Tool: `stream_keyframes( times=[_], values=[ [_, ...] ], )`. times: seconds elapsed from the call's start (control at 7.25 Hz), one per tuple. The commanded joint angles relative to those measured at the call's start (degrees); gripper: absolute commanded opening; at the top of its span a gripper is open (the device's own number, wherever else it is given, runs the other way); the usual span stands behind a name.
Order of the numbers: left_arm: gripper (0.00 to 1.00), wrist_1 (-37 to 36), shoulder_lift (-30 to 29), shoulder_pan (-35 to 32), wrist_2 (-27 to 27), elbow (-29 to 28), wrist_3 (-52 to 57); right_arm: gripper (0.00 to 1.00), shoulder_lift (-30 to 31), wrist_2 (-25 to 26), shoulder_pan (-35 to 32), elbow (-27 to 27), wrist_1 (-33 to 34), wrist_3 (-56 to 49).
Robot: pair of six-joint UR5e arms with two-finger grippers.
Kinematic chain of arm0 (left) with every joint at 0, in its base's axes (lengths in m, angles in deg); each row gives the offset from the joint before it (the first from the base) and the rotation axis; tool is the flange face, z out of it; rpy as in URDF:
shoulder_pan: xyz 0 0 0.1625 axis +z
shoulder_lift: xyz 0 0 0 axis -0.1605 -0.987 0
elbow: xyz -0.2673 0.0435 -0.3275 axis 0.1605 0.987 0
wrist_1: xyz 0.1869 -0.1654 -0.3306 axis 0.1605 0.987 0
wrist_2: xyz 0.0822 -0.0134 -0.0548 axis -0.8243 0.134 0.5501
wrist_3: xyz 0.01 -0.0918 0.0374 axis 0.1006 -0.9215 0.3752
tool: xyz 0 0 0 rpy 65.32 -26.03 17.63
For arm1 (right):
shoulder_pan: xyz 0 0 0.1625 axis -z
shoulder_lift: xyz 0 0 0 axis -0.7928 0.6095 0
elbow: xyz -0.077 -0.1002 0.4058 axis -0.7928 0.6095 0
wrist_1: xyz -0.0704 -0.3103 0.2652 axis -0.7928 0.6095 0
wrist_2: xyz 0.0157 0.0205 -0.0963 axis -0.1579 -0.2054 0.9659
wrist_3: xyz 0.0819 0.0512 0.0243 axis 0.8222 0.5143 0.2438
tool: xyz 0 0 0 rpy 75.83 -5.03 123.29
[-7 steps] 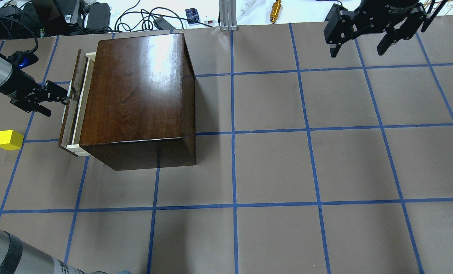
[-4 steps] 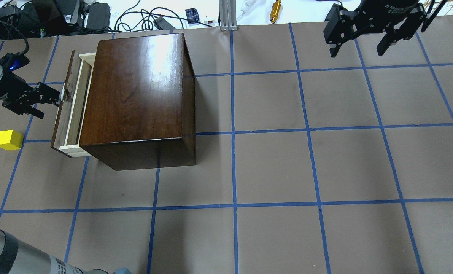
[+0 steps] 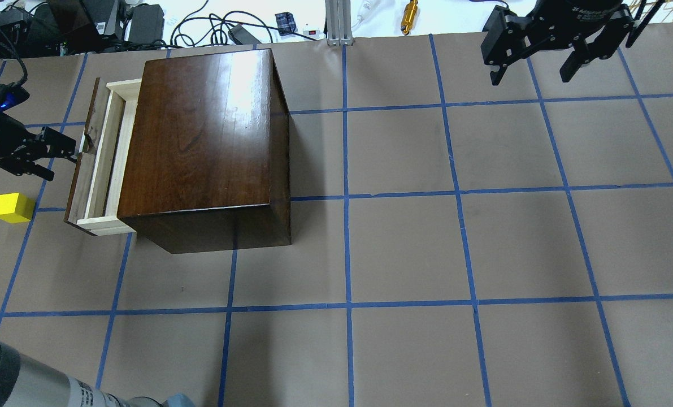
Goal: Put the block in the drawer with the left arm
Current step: 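Pull the drawer open outward with the left gripper, then release the handle and move the left gripper over the yellow cube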
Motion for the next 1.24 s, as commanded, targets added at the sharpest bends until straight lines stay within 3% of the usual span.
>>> stream_keyframes(
  times=[0.0,1.1],
  values=[
    [0.99,0.1,0.0,1.0,0.0,0.0,0.5,1.00,-0.1,0.0,0.1,0.0,0.0,0.0],
    [0.99,2.6,1.0,1.1,0.0,-2.8,0.5,1.00,0.0,-0.1,0.0,0.0,0.0,0.0]
  ],
)
